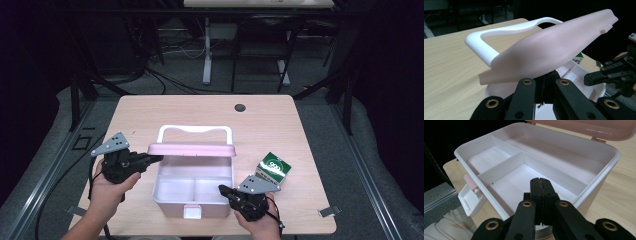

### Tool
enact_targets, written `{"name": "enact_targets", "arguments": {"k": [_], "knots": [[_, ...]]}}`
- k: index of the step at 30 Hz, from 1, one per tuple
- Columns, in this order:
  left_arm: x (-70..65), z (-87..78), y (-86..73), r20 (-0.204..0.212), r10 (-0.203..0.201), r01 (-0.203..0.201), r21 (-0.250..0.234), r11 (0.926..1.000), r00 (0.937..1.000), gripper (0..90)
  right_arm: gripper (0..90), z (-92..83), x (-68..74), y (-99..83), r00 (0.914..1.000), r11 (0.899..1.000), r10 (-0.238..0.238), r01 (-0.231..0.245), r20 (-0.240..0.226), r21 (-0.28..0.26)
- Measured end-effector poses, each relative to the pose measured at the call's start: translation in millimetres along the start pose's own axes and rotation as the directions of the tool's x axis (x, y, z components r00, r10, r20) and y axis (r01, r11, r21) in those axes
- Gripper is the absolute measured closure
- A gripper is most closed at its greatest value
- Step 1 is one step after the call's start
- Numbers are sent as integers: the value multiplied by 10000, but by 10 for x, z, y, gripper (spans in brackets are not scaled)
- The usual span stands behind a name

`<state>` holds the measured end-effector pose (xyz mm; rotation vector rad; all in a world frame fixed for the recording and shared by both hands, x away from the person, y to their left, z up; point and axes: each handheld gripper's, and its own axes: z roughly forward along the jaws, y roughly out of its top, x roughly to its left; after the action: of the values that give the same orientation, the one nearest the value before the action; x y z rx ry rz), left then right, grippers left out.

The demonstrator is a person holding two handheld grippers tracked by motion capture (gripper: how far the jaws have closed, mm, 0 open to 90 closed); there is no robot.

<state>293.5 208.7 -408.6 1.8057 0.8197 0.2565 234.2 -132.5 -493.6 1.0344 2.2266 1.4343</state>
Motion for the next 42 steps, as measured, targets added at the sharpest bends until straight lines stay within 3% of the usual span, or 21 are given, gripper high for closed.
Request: {"name": "enact_targets", "arguments": {"k": [36, 42], "knots": [[144, 136, 167, -271, -273, 277, 137, 9995, 9993, 895, 900, -6, 6, -50, 9995, 9995, -212, 217, -228, 215], [183, 168, 208, -366, -340, 344, 103, 9994, 9988, 895, 900, -23, -33, -58, 9997, 9999, 82, -79, -209, 136]]}}
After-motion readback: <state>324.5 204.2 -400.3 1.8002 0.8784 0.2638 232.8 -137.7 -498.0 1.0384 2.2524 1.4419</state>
